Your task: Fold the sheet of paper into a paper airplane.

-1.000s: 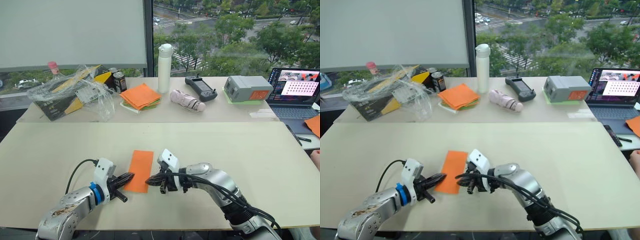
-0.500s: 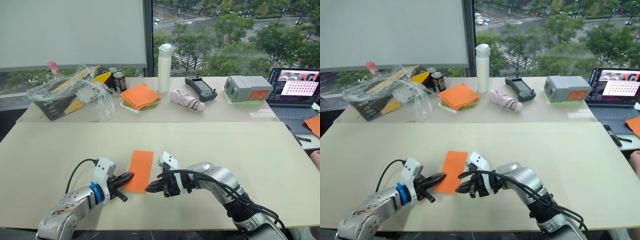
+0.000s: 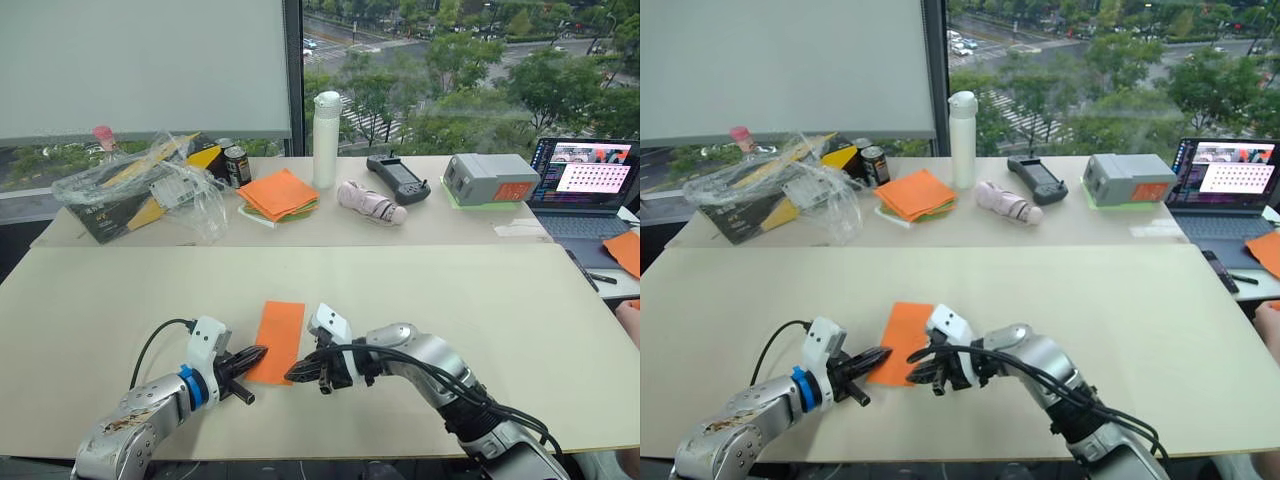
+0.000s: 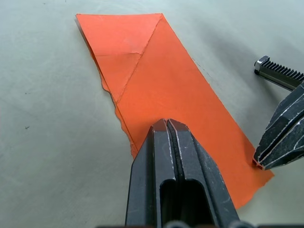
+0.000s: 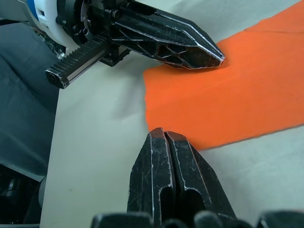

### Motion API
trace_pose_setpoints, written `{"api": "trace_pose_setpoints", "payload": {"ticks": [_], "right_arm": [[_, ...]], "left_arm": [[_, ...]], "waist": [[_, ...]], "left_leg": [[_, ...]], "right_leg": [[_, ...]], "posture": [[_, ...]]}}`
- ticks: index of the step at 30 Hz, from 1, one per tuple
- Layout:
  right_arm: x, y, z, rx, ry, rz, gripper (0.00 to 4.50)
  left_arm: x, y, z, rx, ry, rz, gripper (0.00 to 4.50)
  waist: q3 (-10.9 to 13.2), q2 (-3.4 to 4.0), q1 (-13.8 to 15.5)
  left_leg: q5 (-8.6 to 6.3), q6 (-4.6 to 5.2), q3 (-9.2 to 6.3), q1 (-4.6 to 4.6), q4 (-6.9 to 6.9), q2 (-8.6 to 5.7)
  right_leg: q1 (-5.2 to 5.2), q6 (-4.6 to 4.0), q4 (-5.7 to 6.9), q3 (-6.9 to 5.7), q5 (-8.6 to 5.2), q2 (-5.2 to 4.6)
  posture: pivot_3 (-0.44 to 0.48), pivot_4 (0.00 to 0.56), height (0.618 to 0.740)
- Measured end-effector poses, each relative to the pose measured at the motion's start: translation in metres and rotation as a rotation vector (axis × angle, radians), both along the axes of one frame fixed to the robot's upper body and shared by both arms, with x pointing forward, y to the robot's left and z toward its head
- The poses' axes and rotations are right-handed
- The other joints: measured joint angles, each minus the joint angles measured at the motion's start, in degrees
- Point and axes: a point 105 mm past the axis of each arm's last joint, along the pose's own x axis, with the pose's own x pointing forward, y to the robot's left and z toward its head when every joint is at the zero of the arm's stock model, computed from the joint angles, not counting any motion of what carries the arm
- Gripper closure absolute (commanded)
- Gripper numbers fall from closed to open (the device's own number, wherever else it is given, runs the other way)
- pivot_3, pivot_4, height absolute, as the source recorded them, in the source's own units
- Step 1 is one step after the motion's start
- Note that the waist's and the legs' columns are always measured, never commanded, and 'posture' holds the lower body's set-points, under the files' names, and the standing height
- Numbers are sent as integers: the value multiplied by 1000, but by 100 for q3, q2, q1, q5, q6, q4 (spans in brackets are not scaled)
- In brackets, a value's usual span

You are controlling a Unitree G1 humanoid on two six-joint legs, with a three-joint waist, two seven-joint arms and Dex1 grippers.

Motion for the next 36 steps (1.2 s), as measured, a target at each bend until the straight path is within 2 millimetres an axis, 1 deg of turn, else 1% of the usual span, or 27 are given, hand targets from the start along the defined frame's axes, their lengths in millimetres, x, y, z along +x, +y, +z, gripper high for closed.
{"api": "trace_pose_setpoints", "payload": {"ticks": [7,12,19,22,25,27,29,31,36], "right_arm": [[8,-3,1,-1,-15,-20,4475],[23,-13,4,12,-25,-93,4475],[34,-22,10,42,-27,-153,4475],[36,-26,14,73,0,-174,4475],[38,-30,30,185,87,-213,4475],[43,-32,49,290,129,-237,4475],[48,-35,71,358,120,-238,4475],[49,-39,86,401,93,-238,4475],[52,-43,88,417,108,-273,4475]], "left_arm": [[0,0,0,0,0,-1,4465],[0,-1,0,0,0,-3,4465],[1,-1,0,-2,0,-7,4465],[2,-1,1,-3,-5,-10,4465],[4,-2,3,-12,-10,-8,4465],[8,-2,9,-50,-20,4,4465],[11,-1,17,-90,-29,10,4465],[12,3,22,-113,-35,24,4465],[14,9,36,-157,-49,38,4465]], "waist": [[0,0,21],[1,0,69],[2,0,73],[2,1,70],[5,1,58],[8,0,47],[9,1,37],[9,1,30],[9,1,23]], "left_leg": [[0,0,1,0,0,-2],[0,0,1,-3,0,-7],[0,0,1,-6,0,-7],[0,0,0,-27,0,-7],[0,0,-2,-46,0,-7],[0,0,-3,-54,1,-6],[0,0,-5,-56,1,-6],[0,0,-6,-55,0,-6],[0,0,-4,-58,0,-6]], "right_leg": [[1,-1,-1,0,1,-3],[5,-1,-6,0,1,-8],[3,-1,-7,0,1,-8],[-16,-2,-7,0,1,-7],[-32,-3,-7,0,2,-7],[-38,-3,-7,-1,2,-7],[-40,-3,-7,-3,2,-6],[-39,-3,-7,-5,2,-6],[-40,-3,-9,-5,2,-7]], "posture": [[0,150,740],[0,150,740],[0,150,740],[0,150,740],[0,150,740],[0,150,740],[0,150,740],[0,150,740],[0,150,740]]}}
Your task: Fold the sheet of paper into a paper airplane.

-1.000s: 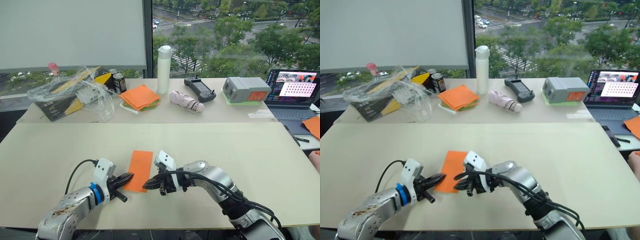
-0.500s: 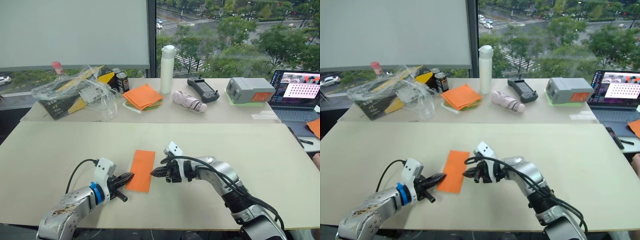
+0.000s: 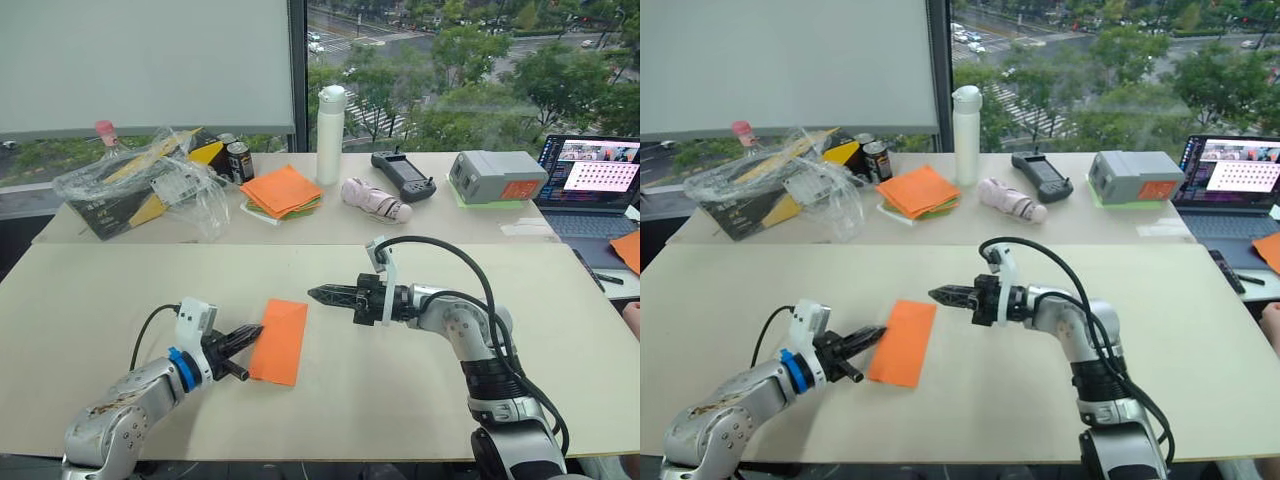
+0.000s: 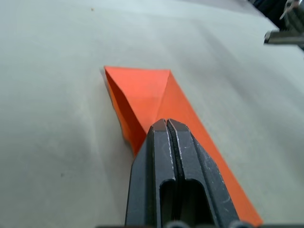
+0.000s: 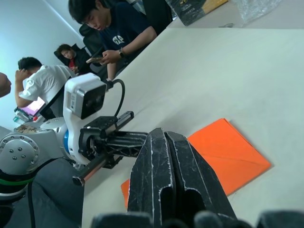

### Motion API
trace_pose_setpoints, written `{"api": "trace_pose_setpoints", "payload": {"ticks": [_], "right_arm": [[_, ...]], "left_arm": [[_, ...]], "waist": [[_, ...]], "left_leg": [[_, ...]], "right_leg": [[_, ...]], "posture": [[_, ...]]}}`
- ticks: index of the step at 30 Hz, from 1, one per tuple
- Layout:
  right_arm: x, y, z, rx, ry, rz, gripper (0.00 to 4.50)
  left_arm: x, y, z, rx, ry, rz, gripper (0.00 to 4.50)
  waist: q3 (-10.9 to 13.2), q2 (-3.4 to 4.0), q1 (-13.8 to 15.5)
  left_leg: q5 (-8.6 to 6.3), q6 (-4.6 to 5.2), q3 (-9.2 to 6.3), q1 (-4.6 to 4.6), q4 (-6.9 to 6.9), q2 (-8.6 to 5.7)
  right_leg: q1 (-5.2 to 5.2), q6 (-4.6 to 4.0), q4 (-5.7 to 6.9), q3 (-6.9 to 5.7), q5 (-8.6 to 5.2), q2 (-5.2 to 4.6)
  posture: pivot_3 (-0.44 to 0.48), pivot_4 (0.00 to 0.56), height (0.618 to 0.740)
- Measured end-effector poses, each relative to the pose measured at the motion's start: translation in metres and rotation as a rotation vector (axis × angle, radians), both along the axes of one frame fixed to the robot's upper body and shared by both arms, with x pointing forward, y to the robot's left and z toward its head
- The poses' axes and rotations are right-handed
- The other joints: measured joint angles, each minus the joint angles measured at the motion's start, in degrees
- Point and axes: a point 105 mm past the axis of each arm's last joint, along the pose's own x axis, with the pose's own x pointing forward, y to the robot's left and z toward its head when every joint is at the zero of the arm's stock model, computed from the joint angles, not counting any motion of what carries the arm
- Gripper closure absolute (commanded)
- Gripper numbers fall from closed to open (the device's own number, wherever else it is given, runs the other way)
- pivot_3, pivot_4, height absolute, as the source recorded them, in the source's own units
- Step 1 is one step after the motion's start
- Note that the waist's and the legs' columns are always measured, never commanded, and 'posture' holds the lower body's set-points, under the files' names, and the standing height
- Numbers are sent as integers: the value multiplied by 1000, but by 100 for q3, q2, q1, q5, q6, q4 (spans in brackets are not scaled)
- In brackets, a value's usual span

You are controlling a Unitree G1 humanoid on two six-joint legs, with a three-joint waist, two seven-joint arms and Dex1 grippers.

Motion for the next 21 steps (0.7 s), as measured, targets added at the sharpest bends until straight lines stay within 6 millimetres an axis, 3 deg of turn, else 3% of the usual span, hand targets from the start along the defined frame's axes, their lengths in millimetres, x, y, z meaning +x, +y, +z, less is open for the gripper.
{"api": "trace_pose_setpoints", "payload": {"ticks": [7,12,21], "right_arm": [[2,-6,-9,-19,24,-39,4475],[2,-9,-12,-28,32,-53,4475],[2,-9,-13,-35,32,-58,4475]], "left_arm": [[1,12,5,16,1,37,4465],[-3,19,-8,35,50,53,4465],[-5,-3,-16,29,72,-23,4465]], "waist": [[0,0,0],[1,1,-8],[1,1,2]], "left_leg": [[0,0,1,0,0,0],[0,0,0,0,0,0],[0,0,2,-2,1,-1]], "right_leg": [[0,0,0,0,0,0],[-1,0,0,0,0,1],[0,0,-1,0,0,-1]], "posture": [[0,150,740],[0,150,740],[0,150,740]]}}
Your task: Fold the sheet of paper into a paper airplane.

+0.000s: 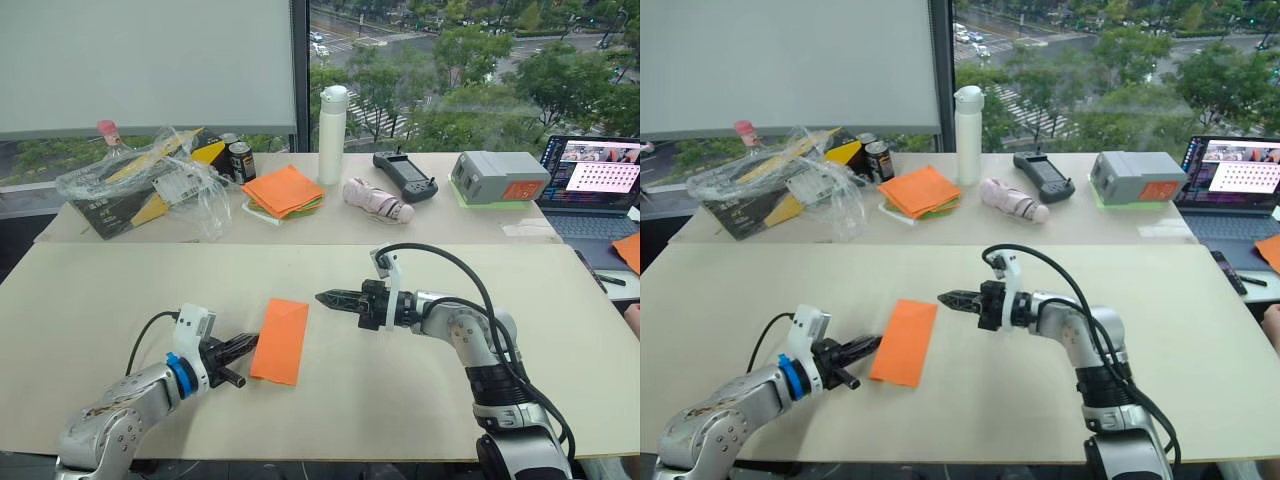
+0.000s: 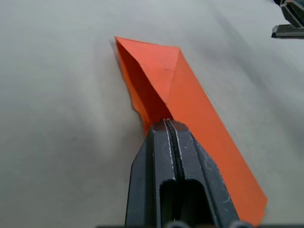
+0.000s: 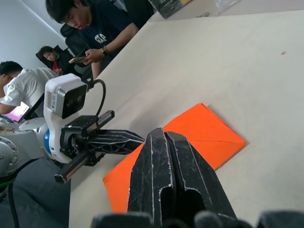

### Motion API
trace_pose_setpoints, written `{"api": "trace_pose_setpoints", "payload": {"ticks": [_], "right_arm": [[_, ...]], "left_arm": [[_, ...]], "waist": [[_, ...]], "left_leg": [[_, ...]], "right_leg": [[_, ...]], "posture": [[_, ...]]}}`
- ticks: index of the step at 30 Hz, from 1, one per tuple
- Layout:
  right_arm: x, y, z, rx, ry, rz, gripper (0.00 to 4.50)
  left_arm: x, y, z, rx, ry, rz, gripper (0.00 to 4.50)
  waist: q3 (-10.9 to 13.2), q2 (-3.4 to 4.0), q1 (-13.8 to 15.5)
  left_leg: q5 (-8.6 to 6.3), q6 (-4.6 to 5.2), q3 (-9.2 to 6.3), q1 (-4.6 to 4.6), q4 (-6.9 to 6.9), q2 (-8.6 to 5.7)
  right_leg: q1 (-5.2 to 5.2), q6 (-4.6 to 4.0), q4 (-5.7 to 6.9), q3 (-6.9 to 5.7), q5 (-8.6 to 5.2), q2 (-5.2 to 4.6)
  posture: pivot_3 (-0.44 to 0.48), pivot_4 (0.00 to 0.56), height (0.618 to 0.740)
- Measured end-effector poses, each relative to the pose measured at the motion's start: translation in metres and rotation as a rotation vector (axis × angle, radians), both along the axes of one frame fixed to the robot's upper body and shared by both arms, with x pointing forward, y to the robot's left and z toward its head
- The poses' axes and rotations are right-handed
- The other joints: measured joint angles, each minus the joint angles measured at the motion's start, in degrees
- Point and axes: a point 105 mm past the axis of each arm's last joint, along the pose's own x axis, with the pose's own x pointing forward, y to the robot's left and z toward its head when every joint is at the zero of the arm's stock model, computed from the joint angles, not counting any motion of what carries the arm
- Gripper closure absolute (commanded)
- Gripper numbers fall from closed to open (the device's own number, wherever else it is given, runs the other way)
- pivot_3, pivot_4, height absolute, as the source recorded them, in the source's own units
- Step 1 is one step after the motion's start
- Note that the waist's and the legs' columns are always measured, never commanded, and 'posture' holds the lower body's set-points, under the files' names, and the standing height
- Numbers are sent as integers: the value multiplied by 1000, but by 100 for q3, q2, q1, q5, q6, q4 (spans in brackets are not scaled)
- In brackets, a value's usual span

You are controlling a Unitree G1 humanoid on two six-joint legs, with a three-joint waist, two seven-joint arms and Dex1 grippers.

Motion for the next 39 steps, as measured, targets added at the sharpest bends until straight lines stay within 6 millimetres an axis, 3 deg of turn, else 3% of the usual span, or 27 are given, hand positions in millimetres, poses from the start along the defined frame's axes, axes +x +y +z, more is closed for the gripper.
{"api": "trace_pose_setpoints", "payload": {"ticks": [14,28,39], "right_arm": [[1,-1,-1,-10,1,-21,4475],[2,-4,16,83,-7,-45,4475],[-5,-8,27,42,-79,-26,4475]], "left_arm": [[11,-17,14,-19,-55,-40,4465],[6,-57,23,-19,-90,-196,4465],[6,-70,13,18,-71,-271,4465]], "waist": [[0,0,-4],[0,0,-4],[0,0,-10]], "left_leg": [[0,0,1,0,2,0],[0,0,2,-1,3,-1],[0,0,2,-1,5,-1]], "right_leg": [[0,0,1,0,0,0],[1,0,2,0,0,0],[2,0,3,0,0,2]], "posture": [[0,150,740],[0,150,740],[0,150,740]]}}
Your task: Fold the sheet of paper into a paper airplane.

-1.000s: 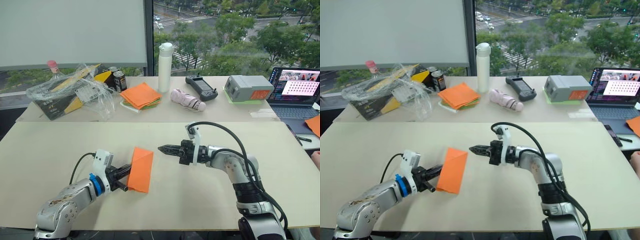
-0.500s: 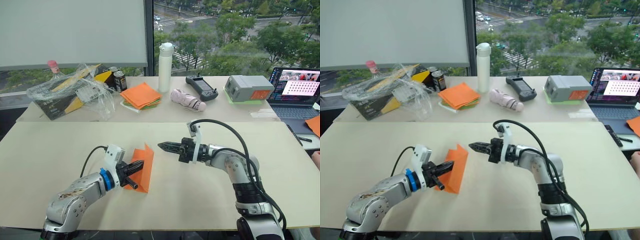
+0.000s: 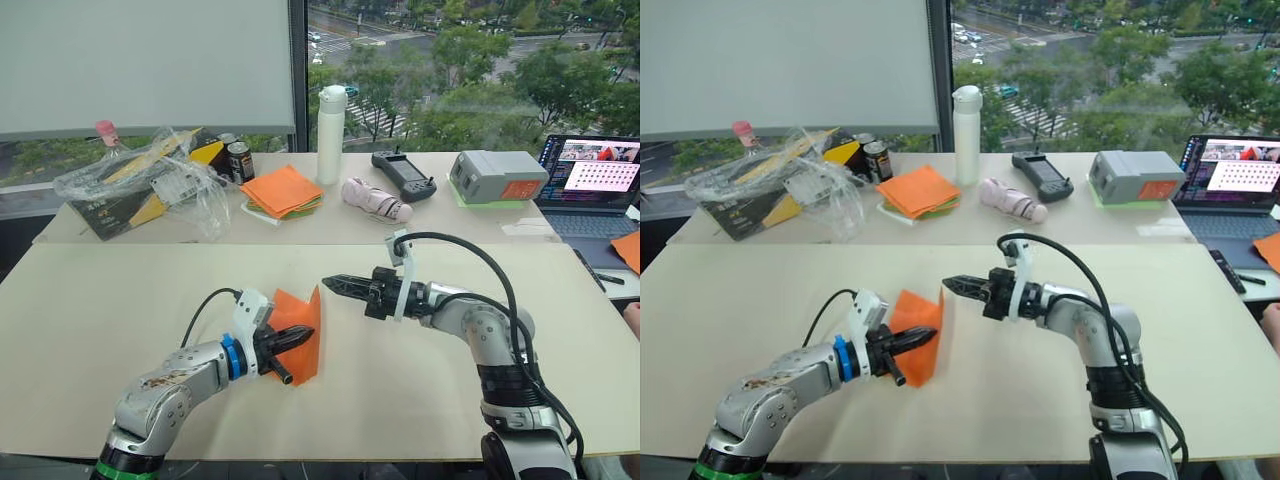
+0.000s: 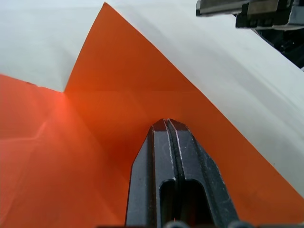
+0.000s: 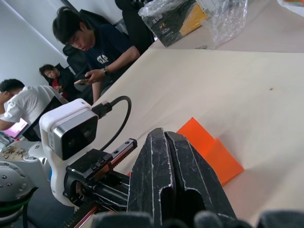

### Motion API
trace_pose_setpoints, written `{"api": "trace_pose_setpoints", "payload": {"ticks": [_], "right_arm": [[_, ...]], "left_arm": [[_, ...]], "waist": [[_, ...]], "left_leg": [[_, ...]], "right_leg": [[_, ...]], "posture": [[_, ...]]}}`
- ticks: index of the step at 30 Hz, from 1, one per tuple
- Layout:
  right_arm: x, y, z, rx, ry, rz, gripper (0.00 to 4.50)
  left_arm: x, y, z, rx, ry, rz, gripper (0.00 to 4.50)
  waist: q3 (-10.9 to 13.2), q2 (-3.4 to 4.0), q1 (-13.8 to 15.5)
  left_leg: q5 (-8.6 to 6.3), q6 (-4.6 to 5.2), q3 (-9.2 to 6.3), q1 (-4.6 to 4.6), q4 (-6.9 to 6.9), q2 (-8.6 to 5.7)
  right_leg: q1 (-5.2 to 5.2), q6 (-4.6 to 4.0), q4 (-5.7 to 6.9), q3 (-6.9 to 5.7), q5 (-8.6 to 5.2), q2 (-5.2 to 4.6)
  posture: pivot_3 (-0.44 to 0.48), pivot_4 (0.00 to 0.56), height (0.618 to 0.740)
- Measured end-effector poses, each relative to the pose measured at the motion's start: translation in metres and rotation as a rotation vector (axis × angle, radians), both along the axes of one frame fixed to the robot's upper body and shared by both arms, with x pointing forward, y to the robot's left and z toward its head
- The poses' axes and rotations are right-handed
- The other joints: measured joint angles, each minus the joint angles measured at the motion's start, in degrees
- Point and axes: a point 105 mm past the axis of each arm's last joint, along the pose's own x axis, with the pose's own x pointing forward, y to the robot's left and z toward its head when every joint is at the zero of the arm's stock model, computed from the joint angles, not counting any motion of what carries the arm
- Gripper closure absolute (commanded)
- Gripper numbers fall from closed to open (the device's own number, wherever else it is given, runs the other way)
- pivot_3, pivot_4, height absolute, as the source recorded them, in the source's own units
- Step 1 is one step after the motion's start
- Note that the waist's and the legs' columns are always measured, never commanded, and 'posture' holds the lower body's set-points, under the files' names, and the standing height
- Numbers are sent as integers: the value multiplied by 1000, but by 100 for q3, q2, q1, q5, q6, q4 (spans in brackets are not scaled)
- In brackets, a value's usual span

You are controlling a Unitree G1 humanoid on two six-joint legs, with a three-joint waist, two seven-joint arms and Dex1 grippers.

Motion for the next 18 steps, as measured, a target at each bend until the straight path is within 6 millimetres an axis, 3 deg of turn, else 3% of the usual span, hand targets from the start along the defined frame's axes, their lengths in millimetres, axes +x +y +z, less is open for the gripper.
{"api": "trace_pose_setpoints", "payload": {"ticks": [10,18], "right_arm": [[-22,11,-22,-165,-62,94,4475],[-20,14,-34,-290,-140,88,4475]], "left_arm": [[1,-2,-5,15,-7,-9,4465],[2,-4,-7,15,-3,-11,4465]], "waist": [[0,0,7],[0,-1,7]], "left_leg": [[0,0,-1,-2,4,-1],[0,0,-1,-2,5,-1]], "right_leg": [[0,0,-1,-1,0,-1],[1,0,-1,-1,0,-1]], "posture": [[0,150,740],[0,150,740]]}}
